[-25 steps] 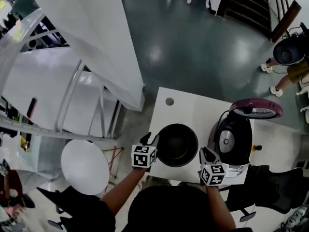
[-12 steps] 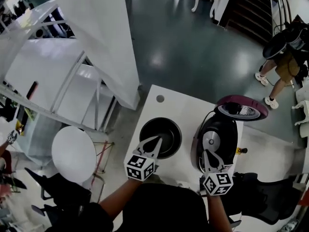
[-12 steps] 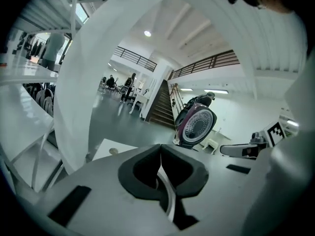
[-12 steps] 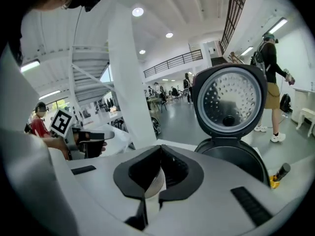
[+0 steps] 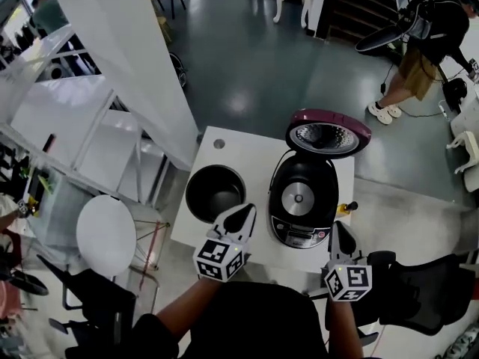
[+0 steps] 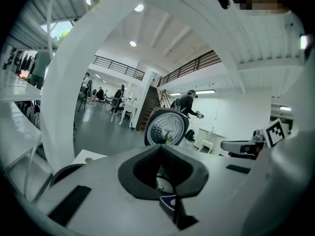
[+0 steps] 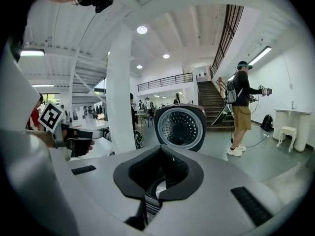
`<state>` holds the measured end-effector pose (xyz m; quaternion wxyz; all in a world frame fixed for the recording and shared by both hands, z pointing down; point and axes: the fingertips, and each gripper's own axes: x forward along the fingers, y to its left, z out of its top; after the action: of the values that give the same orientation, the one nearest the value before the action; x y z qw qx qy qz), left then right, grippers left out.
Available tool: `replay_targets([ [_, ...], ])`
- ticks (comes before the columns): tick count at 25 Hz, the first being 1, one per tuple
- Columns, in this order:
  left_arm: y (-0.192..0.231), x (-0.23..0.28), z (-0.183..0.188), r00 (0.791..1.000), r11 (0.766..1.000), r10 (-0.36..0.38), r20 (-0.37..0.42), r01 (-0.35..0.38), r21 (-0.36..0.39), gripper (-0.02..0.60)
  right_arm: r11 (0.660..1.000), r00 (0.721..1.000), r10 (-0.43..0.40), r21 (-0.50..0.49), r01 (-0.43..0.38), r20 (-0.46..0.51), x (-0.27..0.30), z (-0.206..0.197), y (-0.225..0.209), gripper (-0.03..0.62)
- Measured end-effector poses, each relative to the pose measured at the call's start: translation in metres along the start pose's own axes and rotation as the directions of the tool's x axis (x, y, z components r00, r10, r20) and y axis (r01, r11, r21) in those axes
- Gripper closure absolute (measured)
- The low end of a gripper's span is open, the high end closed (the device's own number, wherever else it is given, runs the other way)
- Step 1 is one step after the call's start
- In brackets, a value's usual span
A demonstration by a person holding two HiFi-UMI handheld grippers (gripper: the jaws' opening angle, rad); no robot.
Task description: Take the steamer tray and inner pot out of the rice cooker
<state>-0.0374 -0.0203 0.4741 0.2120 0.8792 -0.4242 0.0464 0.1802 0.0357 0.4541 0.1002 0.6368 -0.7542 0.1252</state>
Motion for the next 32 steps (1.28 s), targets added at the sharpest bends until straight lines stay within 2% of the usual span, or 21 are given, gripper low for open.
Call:
replay_targets([
  [5,-0.057,-0.008,-0.004,0.998,0.998,0.011,0.056,-0.014,0.056,0.577,1.000,0.998,-0.008,0.009,0.007,0.056,-0.046,-0.006,-0.034,0.592],
  [8,-0.086,-0.018,-0.021,0.997,0.998,0.036,0.063,-0.040,0.049,0.577,1.000,0.998,0.000,0.021,-0.002,0.057,-0.073,-0.018,-0.046,0.594],
  [13,-0.112,-0.041,-0.042,0.992,0.995,0.094,0.078,-0.097,0.033,0.577,0.999,0.996,0.032,0.014,-0.033,0.083,-0.097,-0.020,-0.049,0.594],
  [19,-0.128,-0.062,-0.060,0.993,0.994,0.103,0.058,-0.105,0.041,0.577,0.999,0.996,0.049,0.015,-0.050,0.073,-0.117,-0.034,-0.043,0.594],
  [24,-0.127,-0.075,-0.074,0.992,0.993,0.110,0.059,-0.112,0.031,0.577,0.998,0.996,0.054,0.011,-0.055,0.070,-0.129,-0.048,-0.035,0.594],
  [32,-0.133,-0.096,-0.073,0.988,0.992,0.124,0.087,-0.125,0.000,0.577,0.997,0.994,0.083,-0.015,-0.082,0.069,-0.150,-0.050,-0.021,0.594],
])
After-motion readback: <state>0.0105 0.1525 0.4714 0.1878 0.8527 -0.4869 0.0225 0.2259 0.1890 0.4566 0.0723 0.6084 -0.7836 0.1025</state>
